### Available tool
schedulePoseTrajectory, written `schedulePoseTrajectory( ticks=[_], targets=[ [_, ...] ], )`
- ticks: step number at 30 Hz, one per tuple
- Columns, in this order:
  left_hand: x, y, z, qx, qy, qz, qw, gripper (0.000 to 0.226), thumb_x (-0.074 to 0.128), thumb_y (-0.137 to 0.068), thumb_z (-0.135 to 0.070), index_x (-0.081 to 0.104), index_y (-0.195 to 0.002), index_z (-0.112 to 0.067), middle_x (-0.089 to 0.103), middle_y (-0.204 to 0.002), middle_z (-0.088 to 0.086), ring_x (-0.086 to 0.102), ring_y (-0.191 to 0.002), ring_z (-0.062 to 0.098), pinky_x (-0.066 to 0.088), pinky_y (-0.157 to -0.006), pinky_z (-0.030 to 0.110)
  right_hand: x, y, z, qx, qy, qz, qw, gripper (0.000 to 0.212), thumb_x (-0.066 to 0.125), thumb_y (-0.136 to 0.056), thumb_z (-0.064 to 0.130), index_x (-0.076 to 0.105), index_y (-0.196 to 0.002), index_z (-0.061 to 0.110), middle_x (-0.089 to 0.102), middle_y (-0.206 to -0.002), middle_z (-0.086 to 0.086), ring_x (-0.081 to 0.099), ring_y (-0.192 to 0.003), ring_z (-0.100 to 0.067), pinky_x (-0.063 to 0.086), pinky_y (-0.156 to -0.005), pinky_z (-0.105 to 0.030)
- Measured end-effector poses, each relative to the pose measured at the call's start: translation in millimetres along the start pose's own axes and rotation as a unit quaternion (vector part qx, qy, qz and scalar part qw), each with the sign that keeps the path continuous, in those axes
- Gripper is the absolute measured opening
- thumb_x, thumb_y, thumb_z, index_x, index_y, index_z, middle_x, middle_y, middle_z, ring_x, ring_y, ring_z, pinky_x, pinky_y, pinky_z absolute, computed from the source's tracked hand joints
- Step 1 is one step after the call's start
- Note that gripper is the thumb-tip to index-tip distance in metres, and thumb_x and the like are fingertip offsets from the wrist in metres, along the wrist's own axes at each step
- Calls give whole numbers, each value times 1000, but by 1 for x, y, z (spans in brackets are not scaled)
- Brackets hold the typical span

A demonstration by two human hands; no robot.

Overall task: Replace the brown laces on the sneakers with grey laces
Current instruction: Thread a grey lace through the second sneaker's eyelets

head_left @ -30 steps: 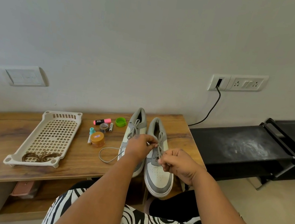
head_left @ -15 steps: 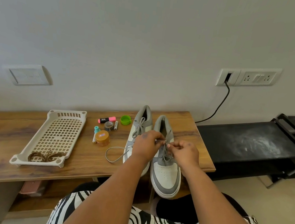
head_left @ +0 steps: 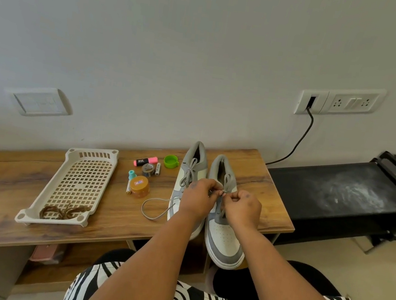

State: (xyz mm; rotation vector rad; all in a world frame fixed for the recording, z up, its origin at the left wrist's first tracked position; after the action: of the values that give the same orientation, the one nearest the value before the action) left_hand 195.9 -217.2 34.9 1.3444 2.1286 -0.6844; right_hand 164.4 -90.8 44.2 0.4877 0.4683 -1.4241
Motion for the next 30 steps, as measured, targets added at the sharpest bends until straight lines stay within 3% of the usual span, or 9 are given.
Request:
schedulePoseTrajectory(
  ticks=[6,9,11,15,18,20,24,28,30],
  targets=[
    [2,-1,1,9,-15,0,1000,10,65,-93,-27,71,-99,-24,69,-99,-6,59,-87,8,46,-79,24,8,0,-4,77,-75,-23,994,21,67,-87,26,72,-72,13,69,-73,-4,65,-73,-21,56,-66,-35],
    [1,-2,2,-2,-4,-3,1000,10,65,-93,-27,71,-99,-22,68,-98,-5,60,-86,8,45,-77,24,10,0,-7,112,-173,3,978,19,68,-89,27,72,-75,14,71,-70,-2,67,-67,-15,51,-57,-28],
    [1,-3,2,-7,-2,1,1000,10,65,-93,-26,71,-99,-23,69,-98,-6,62,-88,9,48,-79,25,9,-1,-7,107,-186,25,976,17,71,-88,27,73,-77,15,72,-70,-1,69,-69,-17,54,-60,-30],
    [1,-3,4,-17,1,-5,1000,9,66,-92,-27,72,-99,-25,70,-95,-9,64,-87,9,52,-80,30,2,-5,1,-12,-50,51,997,5,69,-89,17,72,-86,14,69,-79,2,64,-72,-9,43,-56,-10],
    [1,-4,4,-21,-5,-5,1000,9,66,-92,-29,72,-97,-24,71,-92,-8,65,-85,10,53,-78,30,-3,-8,5,-62,-14,50,997,5,70,-88,13,72,-86,16,67,-77,4,60,-67,-2,41,-52,-6],
    [0,-5,3,-17,-6,-6,1000,10,66,-92,-29,72,-97,-22,72,-91,-6,65,-84,10,53,-77,30,-6,-10,5,-71,-15,40,997,5,72,-86,13,71,-85,18,66,-75,7,59,-65,0,43,-54,-9],
    [0,-6,2,-12,-3,6,1000,10,66,-92,-26,72,-97,-20,73,-91,-4,65,-84,11,54,-79,32,-10,-14,7,-132,18,42,990,15,73,-85,14,62,-90,24,63,-74,11,63,-70,-8,54,-63,-28],
    [0,-7,3,-1,-7,0,1000,11,67,-92,-27,72,-98,-19,70,-95,-3,63,-84,13,53,-79,34,-13,-24,10,-183,29,112,976,28,70,-86,9,66,-109,25,60,-92,4,57,-80,-8,48,-68,-18],
    [0,-6,2,4,-12,-1,1000,12,66,-92,-28,71,-99,-20,69,-98,-2,62,-84,13,52,-78,33,-14,-29,15,-225,55,127,965,30,64,-91,11,68,-117,27,55,-101,2,55,-89,-11,47,-76,-22]
  ],
)
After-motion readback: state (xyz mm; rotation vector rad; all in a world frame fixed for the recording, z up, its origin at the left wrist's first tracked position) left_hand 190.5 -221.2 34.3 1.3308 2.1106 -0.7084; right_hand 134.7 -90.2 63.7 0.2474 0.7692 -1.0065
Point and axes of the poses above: each hand's wrist, its own y-axis away from the middle knuckle, its own x-axis out of the palm, z = x × y, the point moved 3 cm from there along -y, towards the middle knuckle
